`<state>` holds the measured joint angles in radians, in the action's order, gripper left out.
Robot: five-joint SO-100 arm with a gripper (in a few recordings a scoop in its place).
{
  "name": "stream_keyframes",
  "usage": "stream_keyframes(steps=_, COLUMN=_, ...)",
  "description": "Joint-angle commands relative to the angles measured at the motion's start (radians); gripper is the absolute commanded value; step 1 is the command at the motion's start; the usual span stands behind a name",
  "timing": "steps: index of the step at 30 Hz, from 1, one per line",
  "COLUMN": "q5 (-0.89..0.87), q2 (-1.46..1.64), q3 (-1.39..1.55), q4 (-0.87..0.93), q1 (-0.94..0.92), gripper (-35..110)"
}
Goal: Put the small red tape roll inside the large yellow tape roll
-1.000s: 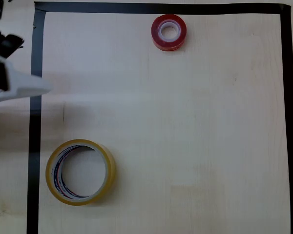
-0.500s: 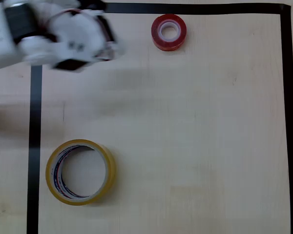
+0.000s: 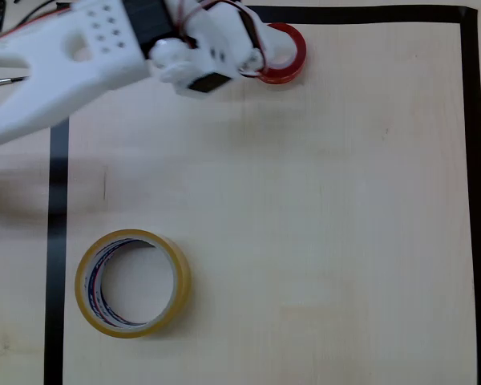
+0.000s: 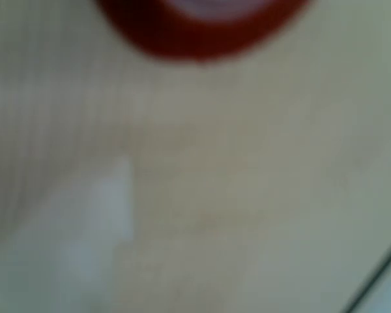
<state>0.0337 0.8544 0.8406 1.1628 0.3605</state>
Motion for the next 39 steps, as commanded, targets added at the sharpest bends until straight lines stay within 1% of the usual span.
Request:
stream_keyframes(steps=1, q5=-0.003, q2=-0.132, q3=-0.385, q4=0.120, q1=0.015, gripper=20)
stream_keyframes(steps=3, q5=-0.003, q2=-0.287, q3=-0.663, q4=0.255, q1=0.034, gripper=20)
stream_keyframes(steps=5, q5=0.003, q2=-0.479, q3=-1.008, q4=0.373, q1=0.048, gripper=20)
stream_keyframes(steps=6, q5=0.005, q2=-0.520, q3=-1.069, q4=0.396, q1=0.051, gripper=21)
stream_keyframes(steps=12, q5=-0.011, q2=-0.508, q3=-1.080, q4=0.463, q1=0.067, gripper=21)
stream_keyframes(steps=18, q5=-0.003, q2=-0.410, q3=-1.077, q4=0.476, q1=0.067, gripper=20)
stream_keyframes(steps=21, q5=-0.008, q2=-0.377, q3=-1.069, q4=0.529, q1=0.078, gripper=20)
stream_keyframes(steps=25, q5=-0.011, q2=-0.408, q3=-1.066, q4=0.586, q1=0.087, gripper=20)
stream_keyframes(steps=34, q5=-0.006, q2=-0.486, q3=-1.068, q4=0.598, q1=0.101, gripper=20)
stream_keyframes(steps=39, q5=-0.003, q2=-0.479, q3=-1.077, q4=0.597, q1=0.106, gripper=20)
